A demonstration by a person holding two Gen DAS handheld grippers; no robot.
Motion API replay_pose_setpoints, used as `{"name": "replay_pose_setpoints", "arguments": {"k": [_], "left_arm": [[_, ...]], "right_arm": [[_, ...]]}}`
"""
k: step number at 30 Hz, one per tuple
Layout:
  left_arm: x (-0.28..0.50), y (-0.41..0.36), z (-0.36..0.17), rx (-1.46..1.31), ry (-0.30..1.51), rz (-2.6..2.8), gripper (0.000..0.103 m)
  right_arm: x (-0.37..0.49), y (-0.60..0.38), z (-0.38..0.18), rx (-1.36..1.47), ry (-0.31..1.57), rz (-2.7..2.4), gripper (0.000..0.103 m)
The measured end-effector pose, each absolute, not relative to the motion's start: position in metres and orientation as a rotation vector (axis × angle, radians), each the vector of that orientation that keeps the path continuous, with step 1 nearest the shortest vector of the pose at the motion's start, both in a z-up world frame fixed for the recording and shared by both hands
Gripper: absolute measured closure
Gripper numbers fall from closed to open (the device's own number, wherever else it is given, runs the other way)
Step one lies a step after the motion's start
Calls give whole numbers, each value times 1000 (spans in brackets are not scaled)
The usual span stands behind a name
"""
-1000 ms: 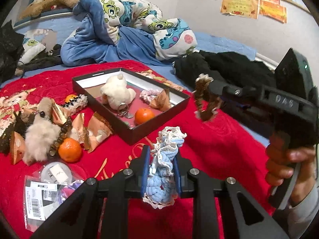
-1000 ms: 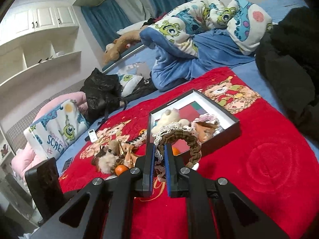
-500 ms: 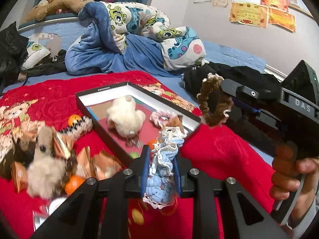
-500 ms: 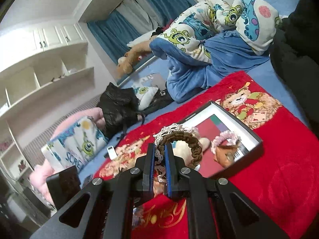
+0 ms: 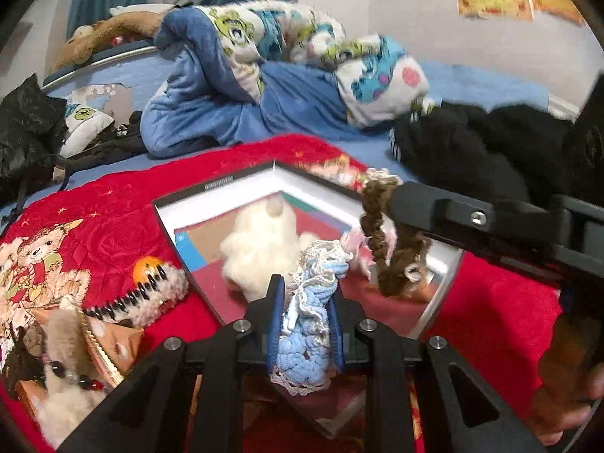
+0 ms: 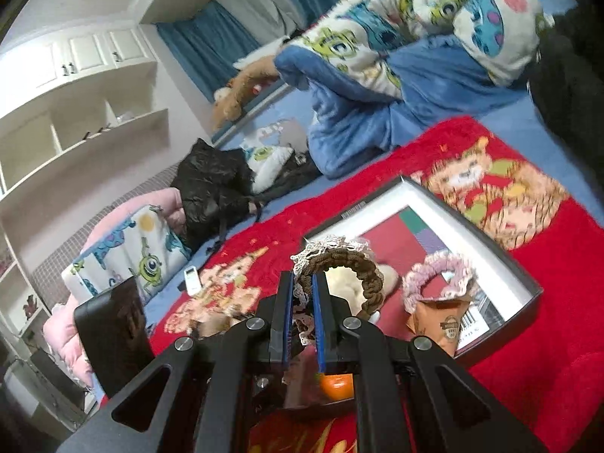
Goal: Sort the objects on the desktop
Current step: 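Lower both scrunchies over the open black box with both tools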
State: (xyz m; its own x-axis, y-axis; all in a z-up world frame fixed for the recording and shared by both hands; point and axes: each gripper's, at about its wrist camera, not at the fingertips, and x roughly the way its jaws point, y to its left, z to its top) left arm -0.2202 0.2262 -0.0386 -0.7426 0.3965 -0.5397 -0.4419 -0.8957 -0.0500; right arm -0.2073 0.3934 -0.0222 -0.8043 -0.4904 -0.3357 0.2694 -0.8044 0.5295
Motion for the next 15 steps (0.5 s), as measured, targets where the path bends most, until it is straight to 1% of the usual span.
{"name": "replay_pose_setpoints", "arguments": {"k": [5,9,10,15], "left_arm": [[-228,221,-46,-796,69,2563,81],[-227,236,-58,-817,176,2621,80],[-226,236,-58,-811,180,2623,80],[-230,229,-58,-825,126,2619,81]], "right_arm": [[-217,392,-44,772,-617,-2592,92],[-221,386,-57,847,-575,-2619,92],[-222,387,-59,856,-578,-2626,92],[-220,393,-60,847,-619,-2636,91]]}}
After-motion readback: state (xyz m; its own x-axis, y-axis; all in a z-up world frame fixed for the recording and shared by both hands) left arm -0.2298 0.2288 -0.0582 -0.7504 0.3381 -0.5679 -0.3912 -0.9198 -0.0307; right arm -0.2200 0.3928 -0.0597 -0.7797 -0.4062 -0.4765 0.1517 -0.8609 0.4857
